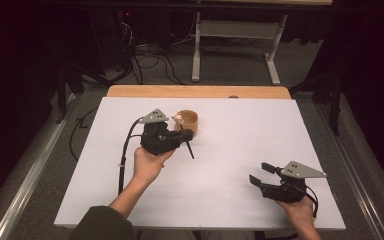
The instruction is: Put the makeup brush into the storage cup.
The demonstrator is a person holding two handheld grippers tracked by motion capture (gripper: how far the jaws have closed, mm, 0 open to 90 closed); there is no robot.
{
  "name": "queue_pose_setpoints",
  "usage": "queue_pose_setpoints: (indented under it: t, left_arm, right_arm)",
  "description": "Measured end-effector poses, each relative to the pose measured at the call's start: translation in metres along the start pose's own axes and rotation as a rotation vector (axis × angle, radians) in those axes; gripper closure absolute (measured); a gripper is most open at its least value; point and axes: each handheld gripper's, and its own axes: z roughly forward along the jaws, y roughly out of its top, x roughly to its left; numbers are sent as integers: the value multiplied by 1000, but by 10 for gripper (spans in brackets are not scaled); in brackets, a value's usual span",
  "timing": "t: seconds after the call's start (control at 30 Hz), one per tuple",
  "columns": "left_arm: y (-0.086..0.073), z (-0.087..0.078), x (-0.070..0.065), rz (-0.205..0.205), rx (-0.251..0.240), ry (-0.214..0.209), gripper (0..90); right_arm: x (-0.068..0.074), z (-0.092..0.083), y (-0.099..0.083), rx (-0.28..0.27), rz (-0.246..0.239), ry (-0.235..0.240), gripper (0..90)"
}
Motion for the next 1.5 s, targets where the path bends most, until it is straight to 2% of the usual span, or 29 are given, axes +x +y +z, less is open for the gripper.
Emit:
queue_pose_setpoints:
  t: [0.67, 1.5]
  left_arm:
    - [19, 8, 9, 9, 13, 34, 825]
    - [47, 23, 24, 10, 31, 108, 825]
  right_arm:
    - [1, -1, 0, -8, -1, 6, 349]
    - [-2, -2, 0, -8, 2, 3, 337]
